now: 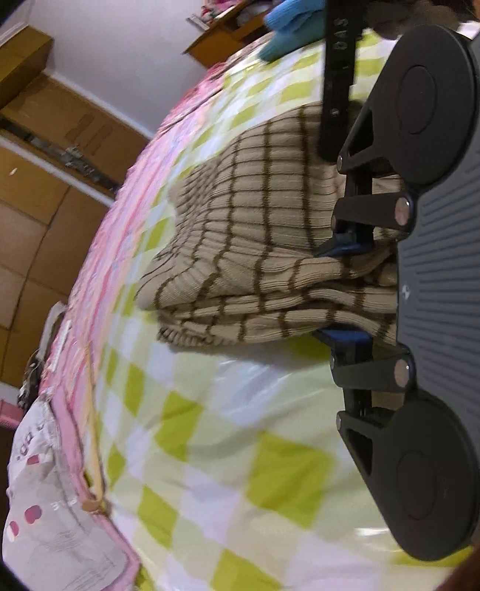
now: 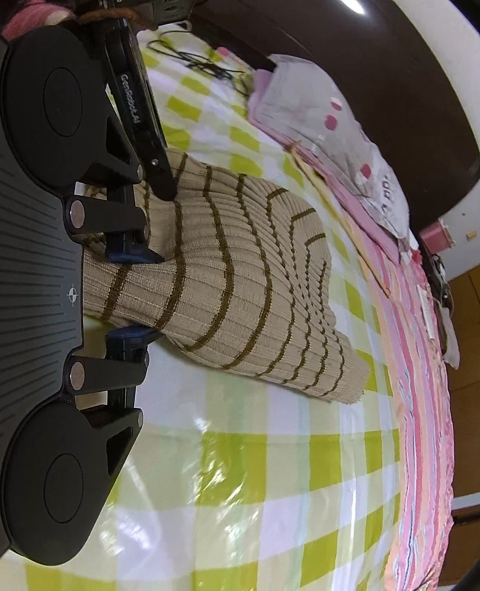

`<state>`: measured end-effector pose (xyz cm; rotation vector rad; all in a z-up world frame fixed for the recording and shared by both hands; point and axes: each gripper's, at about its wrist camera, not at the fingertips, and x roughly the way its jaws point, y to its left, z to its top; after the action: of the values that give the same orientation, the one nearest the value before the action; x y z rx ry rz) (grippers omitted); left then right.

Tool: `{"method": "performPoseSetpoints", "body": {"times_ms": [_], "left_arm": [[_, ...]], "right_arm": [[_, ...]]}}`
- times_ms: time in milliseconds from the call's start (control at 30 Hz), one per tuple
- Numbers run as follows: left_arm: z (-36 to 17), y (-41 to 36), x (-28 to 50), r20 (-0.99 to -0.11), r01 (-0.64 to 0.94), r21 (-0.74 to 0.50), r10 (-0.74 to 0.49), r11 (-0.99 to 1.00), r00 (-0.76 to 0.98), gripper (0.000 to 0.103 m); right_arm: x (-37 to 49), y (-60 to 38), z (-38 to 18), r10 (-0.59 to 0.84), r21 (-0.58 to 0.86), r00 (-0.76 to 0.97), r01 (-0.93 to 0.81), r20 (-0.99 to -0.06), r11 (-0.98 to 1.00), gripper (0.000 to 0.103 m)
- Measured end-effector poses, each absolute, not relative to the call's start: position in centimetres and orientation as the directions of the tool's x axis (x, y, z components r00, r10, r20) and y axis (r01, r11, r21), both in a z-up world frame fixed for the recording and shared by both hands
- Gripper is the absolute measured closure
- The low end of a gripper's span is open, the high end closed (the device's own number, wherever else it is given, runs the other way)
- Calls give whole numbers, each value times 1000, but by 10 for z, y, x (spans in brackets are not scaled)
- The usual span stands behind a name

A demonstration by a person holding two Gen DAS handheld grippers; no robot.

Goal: Fold small clothes

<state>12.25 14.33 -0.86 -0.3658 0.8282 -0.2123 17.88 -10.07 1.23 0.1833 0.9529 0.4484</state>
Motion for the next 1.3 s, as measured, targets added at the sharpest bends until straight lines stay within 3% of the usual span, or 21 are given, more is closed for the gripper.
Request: {"method": "performPoseSetpoints", "body": {"times_ms": [267, 467, 600, 767, 967, 1300], "left_arm": [[25, 142, 89, -675, 88, -351, -317, 932, 666, 62], [57, 136, 121, -584, 107, -234, -228, 966, 779, 62], [50, 125, 173, -585, 112, -203, -212, 973, 783, 62], [17, 126, 199, -656, 55, -122, -122, 991, 745, 62], [9, 137, 184, -644, -2, -101, -64, 995, 762, 61], [18, 146, 170, -650, -57, -112, -30, 992, 759, 61]], "right_arm": [[143, -118, 23, 435, 303, 456, -335, -776, 892, 67], [125, -119, 52, 392, 245, 588, -316, -708, 917, 68], [115, -102, 67, 400, 187, 645, -374, -651, 908, 68], [119, -57, 50, 523, 256, 553, -489, -649, 834, 73], [132, -18, 5, 569, 333, 422, -511, -706, 792, 78], [131, -19, 2, 573, 354, 431, -489, -697, 798, 78]]}}
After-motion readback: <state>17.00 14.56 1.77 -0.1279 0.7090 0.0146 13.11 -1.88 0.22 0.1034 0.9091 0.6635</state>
